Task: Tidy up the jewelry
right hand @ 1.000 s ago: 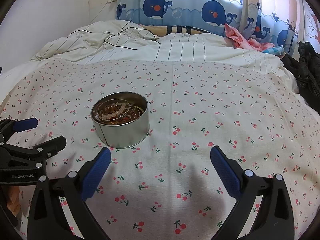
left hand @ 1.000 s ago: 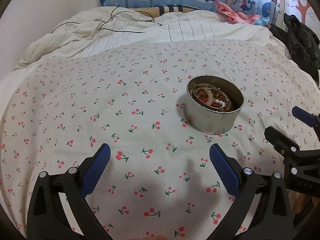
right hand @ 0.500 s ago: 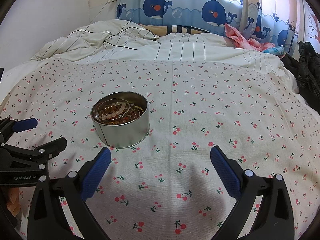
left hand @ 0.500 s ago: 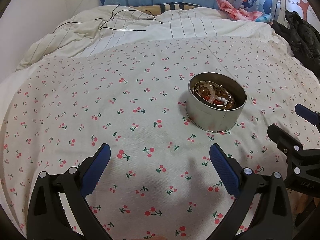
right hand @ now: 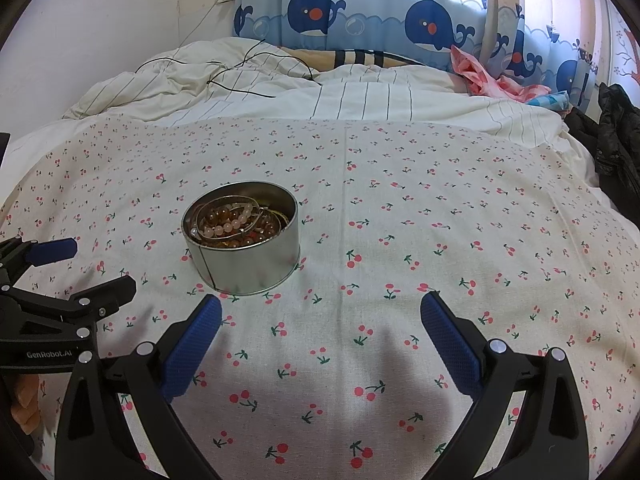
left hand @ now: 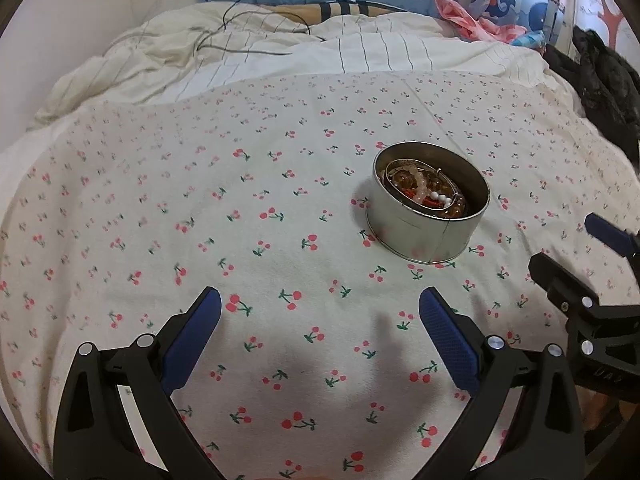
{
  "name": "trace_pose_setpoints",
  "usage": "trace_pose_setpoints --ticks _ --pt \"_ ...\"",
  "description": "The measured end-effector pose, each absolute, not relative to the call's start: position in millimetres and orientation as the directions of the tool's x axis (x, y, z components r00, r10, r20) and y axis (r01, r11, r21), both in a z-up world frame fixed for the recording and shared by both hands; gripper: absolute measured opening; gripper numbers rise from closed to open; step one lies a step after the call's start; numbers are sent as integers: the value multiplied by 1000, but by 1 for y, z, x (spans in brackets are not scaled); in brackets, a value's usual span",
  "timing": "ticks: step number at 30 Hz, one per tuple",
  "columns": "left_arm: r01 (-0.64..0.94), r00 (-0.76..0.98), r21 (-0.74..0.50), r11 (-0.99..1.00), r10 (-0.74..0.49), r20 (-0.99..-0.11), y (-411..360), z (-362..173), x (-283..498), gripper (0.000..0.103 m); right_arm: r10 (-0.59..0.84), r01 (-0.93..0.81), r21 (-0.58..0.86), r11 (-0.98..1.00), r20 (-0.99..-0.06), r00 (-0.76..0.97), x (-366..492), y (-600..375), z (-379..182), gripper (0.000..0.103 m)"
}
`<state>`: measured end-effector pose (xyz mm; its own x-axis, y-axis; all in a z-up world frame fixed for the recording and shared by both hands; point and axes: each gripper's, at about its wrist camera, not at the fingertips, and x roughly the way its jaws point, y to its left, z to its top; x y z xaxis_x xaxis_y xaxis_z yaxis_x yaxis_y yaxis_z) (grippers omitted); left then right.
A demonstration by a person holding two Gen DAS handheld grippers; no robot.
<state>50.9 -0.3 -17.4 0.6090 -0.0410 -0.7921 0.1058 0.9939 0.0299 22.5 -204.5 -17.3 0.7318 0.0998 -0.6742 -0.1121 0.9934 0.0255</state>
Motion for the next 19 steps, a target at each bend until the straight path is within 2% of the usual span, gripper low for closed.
trace_pose_setpoints --ticks 3,12,19 --pt "120 608 -68 990 -127 -784 7 -18 48 95 100 -111 27 993 -670 736 22 -205 -19 95" --pt "114 659 60 992 -30 -752 -3 -12 45 95 100 -108 29 994 -669 737 21 -206 -19 95" --pt "125 652 69 990 -30 -758 -5 -11 46 95 100 -109 29 994 -669 736 22 -208 -18 95"
